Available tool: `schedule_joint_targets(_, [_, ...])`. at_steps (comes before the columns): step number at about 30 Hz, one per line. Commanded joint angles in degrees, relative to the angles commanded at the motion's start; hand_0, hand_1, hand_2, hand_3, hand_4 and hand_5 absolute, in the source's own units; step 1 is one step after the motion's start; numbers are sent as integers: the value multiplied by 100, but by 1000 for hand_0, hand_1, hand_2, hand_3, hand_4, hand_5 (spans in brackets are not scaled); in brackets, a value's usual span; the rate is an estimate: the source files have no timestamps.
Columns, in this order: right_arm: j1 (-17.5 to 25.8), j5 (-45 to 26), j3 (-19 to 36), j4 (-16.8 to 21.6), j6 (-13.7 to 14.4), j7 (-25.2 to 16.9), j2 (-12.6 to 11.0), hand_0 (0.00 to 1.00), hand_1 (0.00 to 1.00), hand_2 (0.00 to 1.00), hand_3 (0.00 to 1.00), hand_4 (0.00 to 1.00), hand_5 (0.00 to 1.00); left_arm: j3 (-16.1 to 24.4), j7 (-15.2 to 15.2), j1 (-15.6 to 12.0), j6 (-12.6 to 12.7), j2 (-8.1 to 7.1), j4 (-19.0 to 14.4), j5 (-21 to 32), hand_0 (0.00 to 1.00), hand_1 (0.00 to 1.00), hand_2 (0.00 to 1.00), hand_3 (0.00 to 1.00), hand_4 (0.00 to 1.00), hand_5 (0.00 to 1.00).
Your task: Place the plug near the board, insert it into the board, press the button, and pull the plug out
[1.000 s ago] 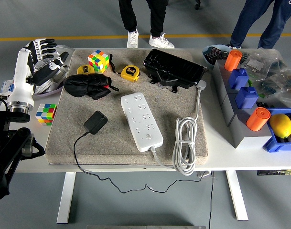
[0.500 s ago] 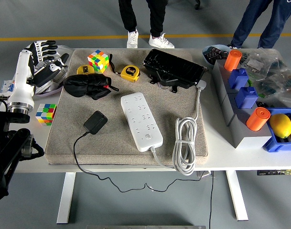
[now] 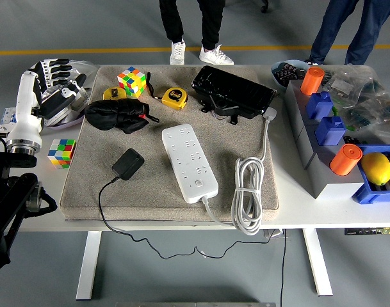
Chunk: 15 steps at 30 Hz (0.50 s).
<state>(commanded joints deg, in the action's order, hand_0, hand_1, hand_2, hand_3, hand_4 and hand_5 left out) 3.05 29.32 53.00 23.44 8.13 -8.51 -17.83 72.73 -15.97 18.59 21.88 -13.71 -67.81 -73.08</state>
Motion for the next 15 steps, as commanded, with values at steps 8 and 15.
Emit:
schedule_joint_targets(8, [-17,-6,8,1,0,0,28,605,616,563,544,764,282,22,3,-14,-20,-3,54,62,541,627,627,635,912,400])
schedule_joint_targets(15, [-14,-3,35,-8,2,4,47,605,616,563,543,763,283,11,18,-17,-42,11,55,102,540,626,626,632,912,399])
